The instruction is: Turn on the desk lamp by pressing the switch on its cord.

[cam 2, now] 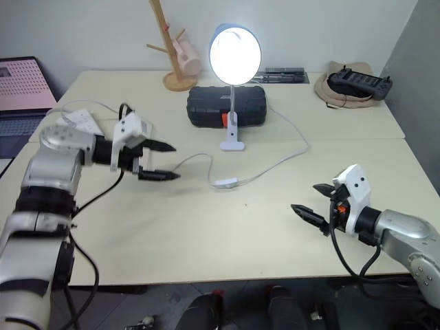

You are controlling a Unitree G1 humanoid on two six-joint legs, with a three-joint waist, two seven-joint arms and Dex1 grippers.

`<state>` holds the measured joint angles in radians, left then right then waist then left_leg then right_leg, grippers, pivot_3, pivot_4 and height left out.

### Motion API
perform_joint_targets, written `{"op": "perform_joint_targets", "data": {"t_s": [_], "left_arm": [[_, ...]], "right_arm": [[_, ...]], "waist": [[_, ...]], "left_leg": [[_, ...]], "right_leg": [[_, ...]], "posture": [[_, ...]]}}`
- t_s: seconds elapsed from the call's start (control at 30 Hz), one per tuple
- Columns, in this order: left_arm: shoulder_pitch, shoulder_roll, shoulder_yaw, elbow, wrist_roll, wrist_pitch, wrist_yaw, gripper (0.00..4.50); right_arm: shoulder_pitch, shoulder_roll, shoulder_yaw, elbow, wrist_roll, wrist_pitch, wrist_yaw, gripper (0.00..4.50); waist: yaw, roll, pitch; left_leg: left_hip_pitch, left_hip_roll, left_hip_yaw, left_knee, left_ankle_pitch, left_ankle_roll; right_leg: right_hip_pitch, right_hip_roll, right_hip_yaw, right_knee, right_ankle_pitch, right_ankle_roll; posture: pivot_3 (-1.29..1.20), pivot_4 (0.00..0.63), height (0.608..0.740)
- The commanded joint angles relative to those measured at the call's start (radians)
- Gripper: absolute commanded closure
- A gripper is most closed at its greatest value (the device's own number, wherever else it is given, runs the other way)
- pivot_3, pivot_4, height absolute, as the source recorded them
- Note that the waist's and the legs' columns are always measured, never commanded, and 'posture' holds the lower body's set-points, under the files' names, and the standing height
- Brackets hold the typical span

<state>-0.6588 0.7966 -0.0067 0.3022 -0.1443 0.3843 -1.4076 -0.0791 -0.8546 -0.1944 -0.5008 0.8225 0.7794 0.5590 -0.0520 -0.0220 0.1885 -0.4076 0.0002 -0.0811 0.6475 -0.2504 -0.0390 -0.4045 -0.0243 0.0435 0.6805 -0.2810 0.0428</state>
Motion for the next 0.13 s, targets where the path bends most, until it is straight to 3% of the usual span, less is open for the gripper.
{"op": "perform_joint_targets", "data": {"t_s": [0.03, 0.13], "left_arm": [[0.131, 0.053, 0.116, -0.277, -0.084, 0.177, 0.1, 0.03], [0.246, 0.064, 0.161, -0.399, -0.122, 0.232, 0.155, 0.03]], "right_arm": [[-0.044, 0.022, 0.04, 0.077, -0.059, -0.058, 0.074, 0.0], [-0.068, 0.042, 0.07, 0.124, -0.098, -0.081, 0.106, 0.0]], "waist": [[0.002, 0.0, 0.0], [0.012, 0.0, 0.0]], "left_leg": [[0.0, 0.0, 0.0, 0.0, 0.0, 0.0], [0.0, 0.0, 0.002, 0.001, 0.0, 0.0]], "right_leg": [[0.0, 0.0, 0.0, 0.0, 0.0, 0.0], [0.001, 0.0, -0.001, 0.0, 0.0, 0.0]], "posture": [[0.0, 0.15, 0.74], [0.0, 0.15, 0.74]]}}
